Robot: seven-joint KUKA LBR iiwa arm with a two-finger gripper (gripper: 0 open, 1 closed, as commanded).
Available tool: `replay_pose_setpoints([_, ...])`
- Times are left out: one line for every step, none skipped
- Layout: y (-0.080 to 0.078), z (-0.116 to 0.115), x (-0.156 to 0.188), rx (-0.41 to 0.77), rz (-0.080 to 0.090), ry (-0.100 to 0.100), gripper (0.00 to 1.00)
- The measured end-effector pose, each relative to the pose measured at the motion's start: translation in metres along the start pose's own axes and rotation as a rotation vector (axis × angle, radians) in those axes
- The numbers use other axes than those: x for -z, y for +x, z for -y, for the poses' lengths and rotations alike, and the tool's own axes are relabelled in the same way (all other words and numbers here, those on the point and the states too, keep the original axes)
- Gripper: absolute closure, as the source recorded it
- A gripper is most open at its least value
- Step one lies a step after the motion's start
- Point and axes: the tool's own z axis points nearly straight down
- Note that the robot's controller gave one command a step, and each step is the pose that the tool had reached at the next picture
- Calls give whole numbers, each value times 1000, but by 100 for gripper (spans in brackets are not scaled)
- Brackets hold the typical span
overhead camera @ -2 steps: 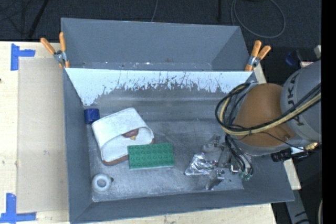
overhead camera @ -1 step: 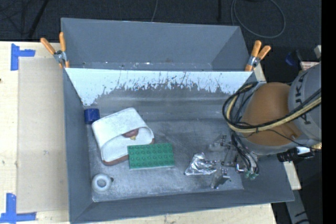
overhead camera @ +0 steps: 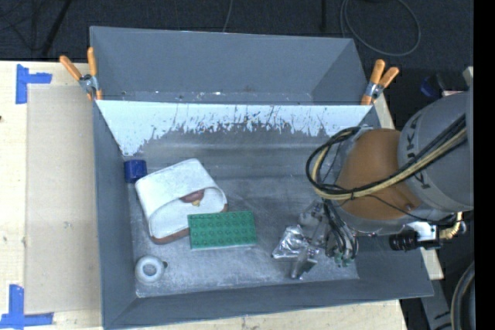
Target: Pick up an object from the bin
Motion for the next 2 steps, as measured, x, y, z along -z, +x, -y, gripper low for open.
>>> replay_pose_setpoints([0,0,1,3,-1,0,0])
replay_pose_setpoints([-3,-1,4,4,10,-4,100])
